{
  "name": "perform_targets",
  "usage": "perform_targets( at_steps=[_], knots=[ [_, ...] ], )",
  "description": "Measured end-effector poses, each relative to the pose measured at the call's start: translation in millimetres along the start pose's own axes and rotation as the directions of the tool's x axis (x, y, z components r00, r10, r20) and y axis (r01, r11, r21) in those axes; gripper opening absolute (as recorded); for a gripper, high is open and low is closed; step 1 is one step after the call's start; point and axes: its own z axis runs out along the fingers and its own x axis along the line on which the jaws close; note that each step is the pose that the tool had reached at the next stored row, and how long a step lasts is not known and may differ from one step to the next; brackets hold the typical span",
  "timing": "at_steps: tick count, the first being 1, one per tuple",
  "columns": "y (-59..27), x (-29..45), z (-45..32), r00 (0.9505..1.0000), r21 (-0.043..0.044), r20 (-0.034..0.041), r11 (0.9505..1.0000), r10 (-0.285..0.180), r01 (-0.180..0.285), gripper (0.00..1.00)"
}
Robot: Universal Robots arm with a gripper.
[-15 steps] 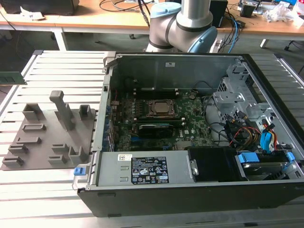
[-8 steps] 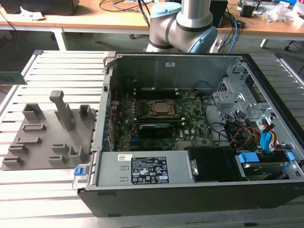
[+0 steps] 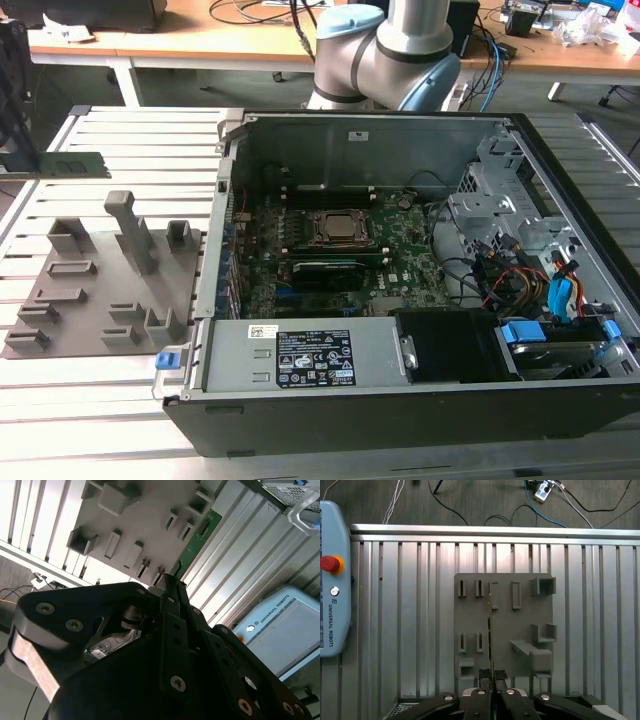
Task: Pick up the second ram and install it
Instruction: 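Pick up the second ram and move it above second insertion slot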
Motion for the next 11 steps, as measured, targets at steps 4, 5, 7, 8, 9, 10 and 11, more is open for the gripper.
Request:
perform_targets(
  at_steps=[4, 5, 7, 8, 9, 10, 11],
  knots=[
    [-15.0, -0.1, -0.7, 1.0000, -0.0001, -0.0001, 1.0000, 0.000, 0.000, 0.14],
    [-19.3, -0.2, -0.9, 1.0000, 0.0000, 0.0000, 1.0000, 0.000, 0.000, 0.14],
    [-23.9, -0.2, -1.1, 1.0000, 0.0000, 0.0000, 1.0000, 0.000, 0.000, 0.14],
    [-29.6, -0.2, -1.4, 1.0000, -0.0001, -0.0001, 1.0000, 0.000, 0.000, 0.14],
    [-33.4, -0.3, -1.5, 1.0000, 0.0000, -0.0001, 1.0000, 0.000, 0.000, 0.14],
    [-37.1, -0.3, -1.7, 1.0000, -0.0001, -0.0001, 1.0000, 0.000, 0.000, 0.14],
    [-39.0, -0.4, -1.8, 1.0000, -0.0001, -0.0001, 1.0000, 0.000, 0.000, 0.14]
  ],
)
